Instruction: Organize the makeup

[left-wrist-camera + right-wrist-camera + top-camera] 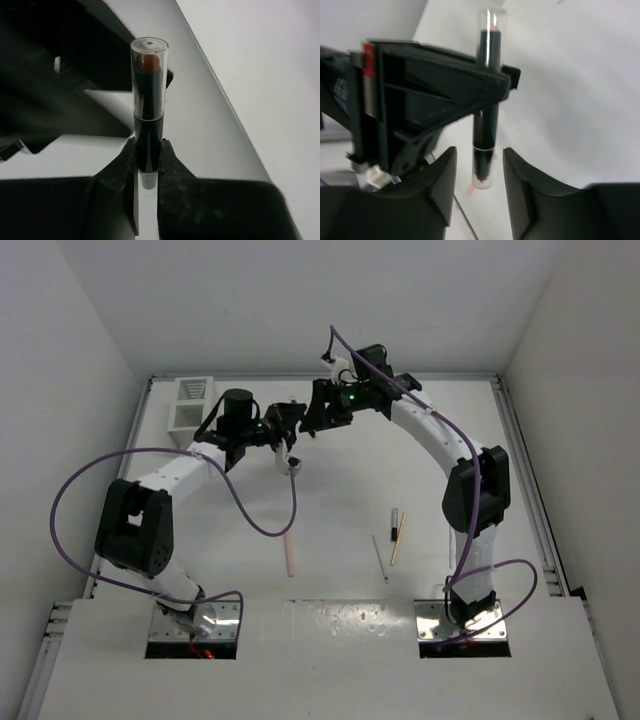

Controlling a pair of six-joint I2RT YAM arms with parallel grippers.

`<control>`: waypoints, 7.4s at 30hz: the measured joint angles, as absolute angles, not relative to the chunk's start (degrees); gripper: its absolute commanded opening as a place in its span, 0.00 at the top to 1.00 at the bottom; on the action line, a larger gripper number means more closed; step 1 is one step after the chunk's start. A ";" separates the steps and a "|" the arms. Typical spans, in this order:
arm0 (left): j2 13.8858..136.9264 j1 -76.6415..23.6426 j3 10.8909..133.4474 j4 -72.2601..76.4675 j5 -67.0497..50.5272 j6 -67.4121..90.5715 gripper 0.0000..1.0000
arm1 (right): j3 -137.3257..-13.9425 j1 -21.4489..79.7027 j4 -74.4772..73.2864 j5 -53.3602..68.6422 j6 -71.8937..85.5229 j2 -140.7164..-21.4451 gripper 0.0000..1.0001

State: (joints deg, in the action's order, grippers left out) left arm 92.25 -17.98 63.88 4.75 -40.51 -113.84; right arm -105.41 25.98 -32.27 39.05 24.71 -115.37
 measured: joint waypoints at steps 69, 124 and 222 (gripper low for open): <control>122.41 18.74 94.72 8.19 -44.91 -12.78 0.44 | -94.13 13.69 -49.87 8.29 19.46 -101.43 0.00; 102.72 17.17 116.46 -35.53 -36.14 -27.88 0.13 | -59.18 -5.13 -54.52 -5.21 16.84 -108.29 1.00; 99.33 20.32 65.34 30.35 -44.62 -12.97 1.00 | -90.50 18.90 -9.65 20.88 30.89 -105.62 0.07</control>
State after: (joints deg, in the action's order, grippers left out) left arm 99.33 20.32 65.34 30.35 -44.62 -12.97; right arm -90.50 18.90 -9.65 20.88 30.89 -105.62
